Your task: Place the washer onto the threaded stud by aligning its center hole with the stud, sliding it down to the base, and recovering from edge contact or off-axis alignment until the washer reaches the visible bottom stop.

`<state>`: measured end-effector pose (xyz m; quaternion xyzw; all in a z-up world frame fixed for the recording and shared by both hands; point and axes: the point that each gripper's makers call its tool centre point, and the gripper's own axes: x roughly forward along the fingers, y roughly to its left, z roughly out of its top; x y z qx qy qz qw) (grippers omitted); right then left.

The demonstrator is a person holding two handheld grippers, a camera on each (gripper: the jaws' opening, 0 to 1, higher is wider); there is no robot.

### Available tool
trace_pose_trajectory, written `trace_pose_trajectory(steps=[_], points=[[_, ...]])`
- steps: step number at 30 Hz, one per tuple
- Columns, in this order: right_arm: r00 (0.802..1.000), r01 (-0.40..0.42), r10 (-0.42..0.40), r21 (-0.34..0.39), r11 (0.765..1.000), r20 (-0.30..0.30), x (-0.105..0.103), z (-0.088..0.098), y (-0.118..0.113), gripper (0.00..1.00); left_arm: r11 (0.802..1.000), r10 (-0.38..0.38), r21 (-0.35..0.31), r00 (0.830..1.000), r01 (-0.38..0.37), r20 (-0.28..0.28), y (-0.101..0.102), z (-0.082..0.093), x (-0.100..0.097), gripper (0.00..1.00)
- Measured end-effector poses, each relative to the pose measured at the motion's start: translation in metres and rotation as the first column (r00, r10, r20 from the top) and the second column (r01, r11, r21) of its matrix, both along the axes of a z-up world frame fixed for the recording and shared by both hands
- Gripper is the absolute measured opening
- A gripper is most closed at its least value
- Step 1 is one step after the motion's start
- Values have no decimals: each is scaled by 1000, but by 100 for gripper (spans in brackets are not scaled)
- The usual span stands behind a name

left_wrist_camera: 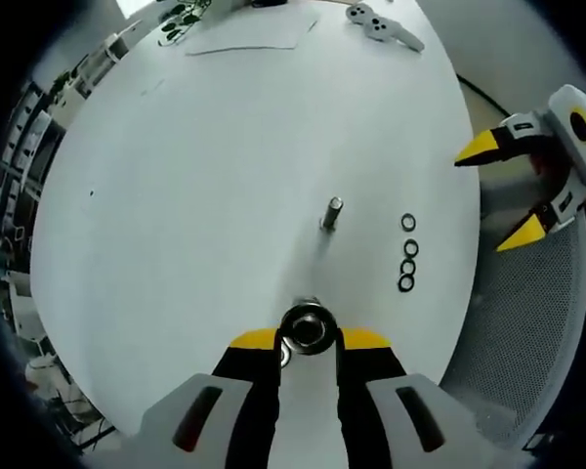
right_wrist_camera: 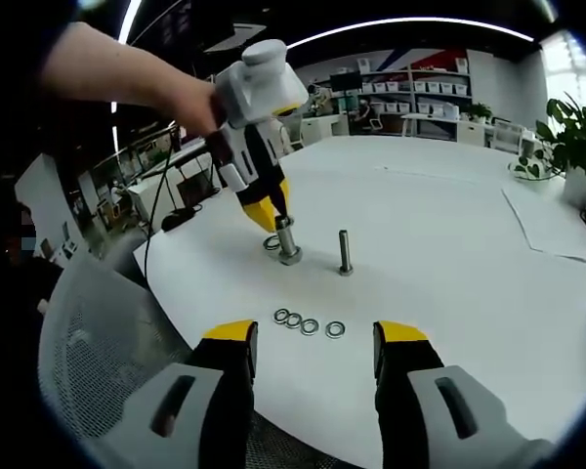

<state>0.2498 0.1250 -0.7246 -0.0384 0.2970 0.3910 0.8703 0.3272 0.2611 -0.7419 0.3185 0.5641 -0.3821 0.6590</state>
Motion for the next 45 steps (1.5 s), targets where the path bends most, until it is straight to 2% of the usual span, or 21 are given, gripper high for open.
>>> trace_pose_trajectory(steps=[22,34,45], points=[[1000,11,-11,-1,1000,0,1,-1,-1,50,999,8,39,1000,-7,-13,1,-34,1,19],[1000,11,-11,-3,1000,-1,1,-1,-1,50,998,10,56,1000,-10,-12,3,-43,0,19],[1000,9,-9,-6,1000,-3,1,-1,-1,50,999,-12,48,1000,12,-4,2,-43,0,20]])
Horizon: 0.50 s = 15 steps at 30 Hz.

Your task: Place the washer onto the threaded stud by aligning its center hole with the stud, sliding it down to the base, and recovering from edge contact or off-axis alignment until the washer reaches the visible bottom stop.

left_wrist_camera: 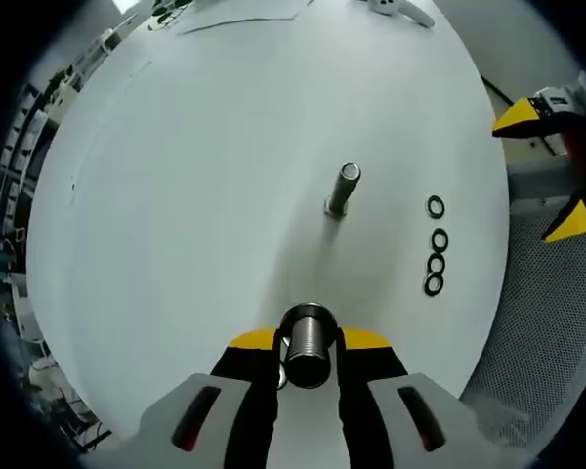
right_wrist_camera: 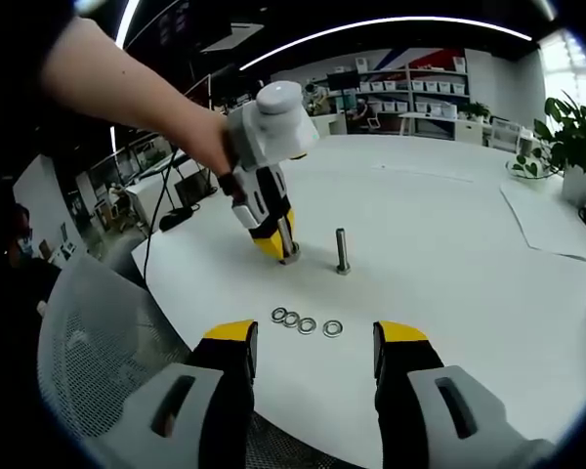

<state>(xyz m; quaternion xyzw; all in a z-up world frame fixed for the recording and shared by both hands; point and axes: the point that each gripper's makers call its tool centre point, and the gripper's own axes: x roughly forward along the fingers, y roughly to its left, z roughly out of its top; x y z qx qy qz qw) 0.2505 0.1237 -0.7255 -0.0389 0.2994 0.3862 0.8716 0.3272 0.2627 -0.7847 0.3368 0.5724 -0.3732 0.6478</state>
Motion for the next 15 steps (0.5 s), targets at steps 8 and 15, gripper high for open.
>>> trace_pose_trajectory(steps=[8,15], points=[[1000,0,0,-3,1000,-2,0,-1,0,50,1000,5,-3,1000,-5,19,6,-3,-1,25],[1000,2,-2,-5,1000,-2,1,-1,-1,50,998,52,-21,999,-51,18,13,0,-2,26]])
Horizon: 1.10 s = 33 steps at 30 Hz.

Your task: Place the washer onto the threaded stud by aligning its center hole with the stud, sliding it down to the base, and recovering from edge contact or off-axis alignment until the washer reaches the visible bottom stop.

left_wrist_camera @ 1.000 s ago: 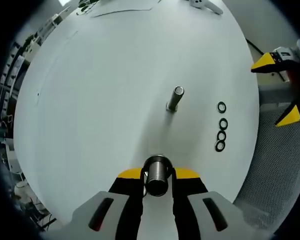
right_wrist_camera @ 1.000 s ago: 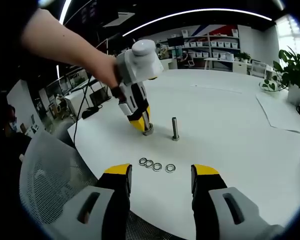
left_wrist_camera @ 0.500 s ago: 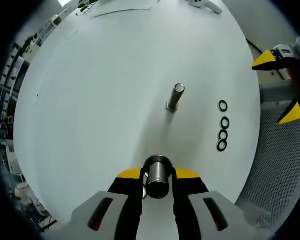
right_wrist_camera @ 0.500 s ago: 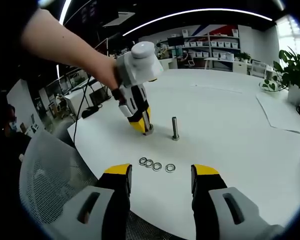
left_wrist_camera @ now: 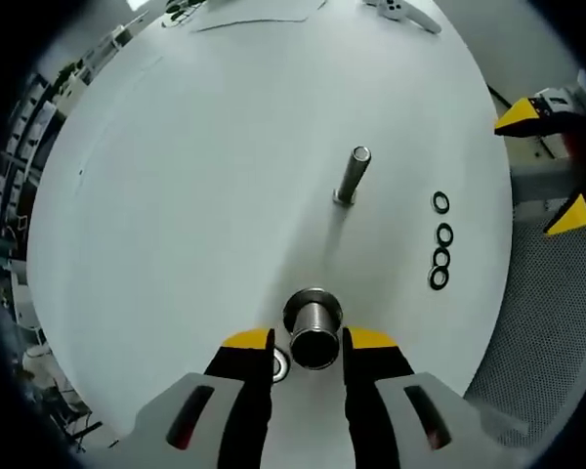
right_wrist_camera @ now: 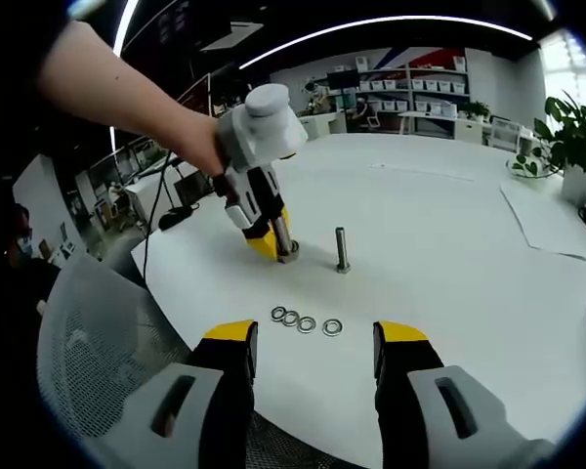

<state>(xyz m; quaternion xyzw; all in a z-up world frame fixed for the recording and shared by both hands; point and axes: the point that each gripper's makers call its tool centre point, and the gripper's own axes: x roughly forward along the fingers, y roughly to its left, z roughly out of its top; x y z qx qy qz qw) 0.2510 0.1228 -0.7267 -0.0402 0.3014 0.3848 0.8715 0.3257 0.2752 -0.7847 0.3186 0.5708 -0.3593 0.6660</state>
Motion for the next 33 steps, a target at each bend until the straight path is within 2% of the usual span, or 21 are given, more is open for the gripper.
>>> trace_pose_trajectory(steps=[16,25,33], points=[[1000,-4,4,-3,1000,0,0,-1,0,50,996,88,4,996,-88,-5,38,3,5,29],[1000,-5,5,-4,1000,-1,-1,-1,0,50,993,120,-4,993,-120,-22,45,-2,6,34],[1000,-4,4,-5,1000,-2,-1,-1,0,50,993,113,-12,993,-114,-35,44,-6,5,35]])
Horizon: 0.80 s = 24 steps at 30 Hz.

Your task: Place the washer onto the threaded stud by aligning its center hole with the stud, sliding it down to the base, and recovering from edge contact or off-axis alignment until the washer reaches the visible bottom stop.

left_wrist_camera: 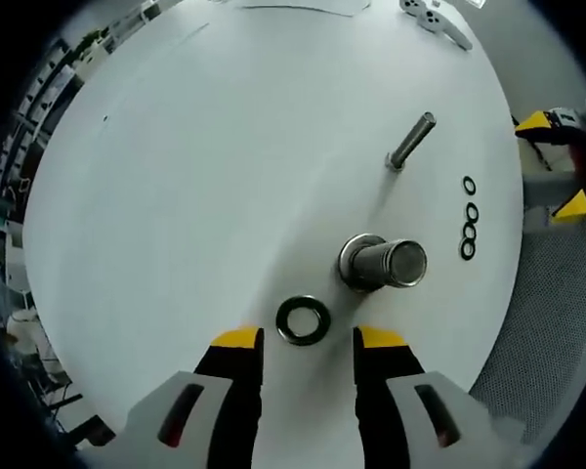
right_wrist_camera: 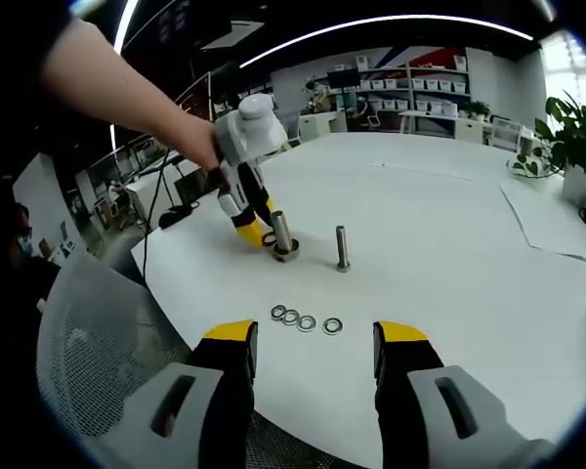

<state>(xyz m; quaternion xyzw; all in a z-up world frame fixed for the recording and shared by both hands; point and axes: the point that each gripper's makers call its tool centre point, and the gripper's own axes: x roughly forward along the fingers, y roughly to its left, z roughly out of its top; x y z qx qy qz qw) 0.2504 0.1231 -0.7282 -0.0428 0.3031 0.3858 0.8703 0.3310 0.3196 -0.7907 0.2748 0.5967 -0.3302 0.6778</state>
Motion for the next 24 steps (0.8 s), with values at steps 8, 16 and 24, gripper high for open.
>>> trace_pose_trajectory(steps=[8,16,24], points=[[1000,0,0,0,1000,-2,0,0,0,50,1000,21,-18,1000,-21,-13,-1,-3,1,35],[1000,2,-2,3,1000,-3,0,0,0,50,1000,-3,-10,1000,3,3,-3,-5,3,35],[1000,5,-5,10,1000,-2,1,1,1,50,998,-59,13,998,59,13,-2,-7,3,34]])
